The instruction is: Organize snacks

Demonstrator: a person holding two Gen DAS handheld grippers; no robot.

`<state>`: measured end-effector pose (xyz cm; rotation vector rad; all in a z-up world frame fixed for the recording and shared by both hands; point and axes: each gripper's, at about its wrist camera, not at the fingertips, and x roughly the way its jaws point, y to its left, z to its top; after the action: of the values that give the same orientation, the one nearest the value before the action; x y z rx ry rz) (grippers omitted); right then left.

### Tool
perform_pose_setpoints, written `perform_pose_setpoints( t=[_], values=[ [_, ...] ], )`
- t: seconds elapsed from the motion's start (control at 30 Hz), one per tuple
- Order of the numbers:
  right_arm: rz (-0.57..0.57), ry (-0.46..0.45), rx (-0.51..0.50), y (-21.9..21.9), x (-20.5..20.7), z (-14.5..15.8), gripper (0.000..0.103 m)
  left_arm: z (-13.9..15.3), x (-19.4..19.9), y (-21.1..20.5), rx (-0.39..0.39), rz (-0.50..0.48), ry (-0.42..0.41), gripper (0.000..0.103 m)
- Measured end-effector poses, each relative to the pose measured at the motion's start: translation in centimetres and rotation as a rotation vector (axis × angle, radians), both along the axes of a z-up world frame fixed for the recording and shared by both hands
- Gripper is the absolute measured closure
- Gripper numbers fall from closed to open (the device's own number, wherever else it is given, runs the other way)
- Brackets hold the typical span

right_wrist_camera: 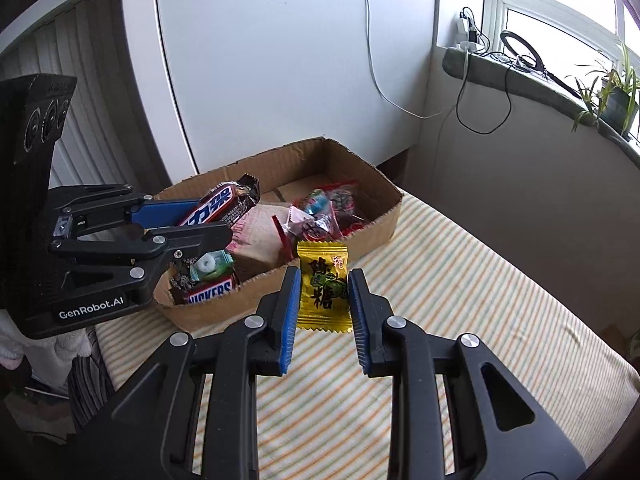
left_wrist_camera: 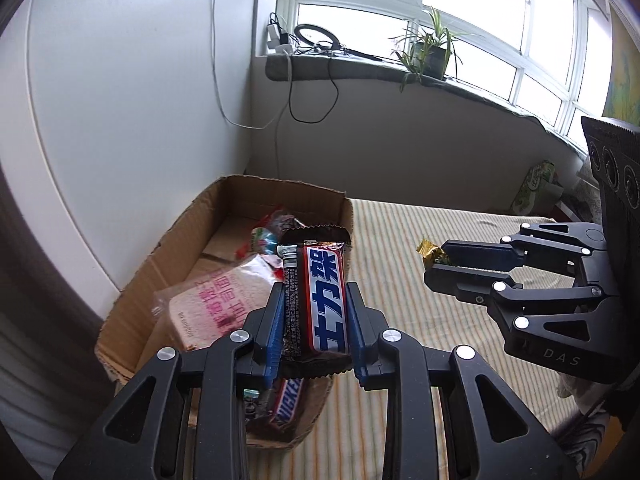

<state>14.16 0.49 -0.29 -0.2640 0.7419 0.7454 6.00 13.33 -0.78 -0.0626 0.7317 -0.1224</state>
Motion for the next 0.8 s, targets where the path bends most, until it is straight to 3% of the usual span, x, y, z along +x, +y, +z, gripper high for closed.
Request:
perform_pose_setpoints(
  t=[0.8],
  values=[
    [0.053, 0.019, -0.020, 7.5, 2.0, -0.5, 0.078, -0.1, -0.9, 5.0, -0.012, 0.093, -0.014, 0.076]
  ],
)
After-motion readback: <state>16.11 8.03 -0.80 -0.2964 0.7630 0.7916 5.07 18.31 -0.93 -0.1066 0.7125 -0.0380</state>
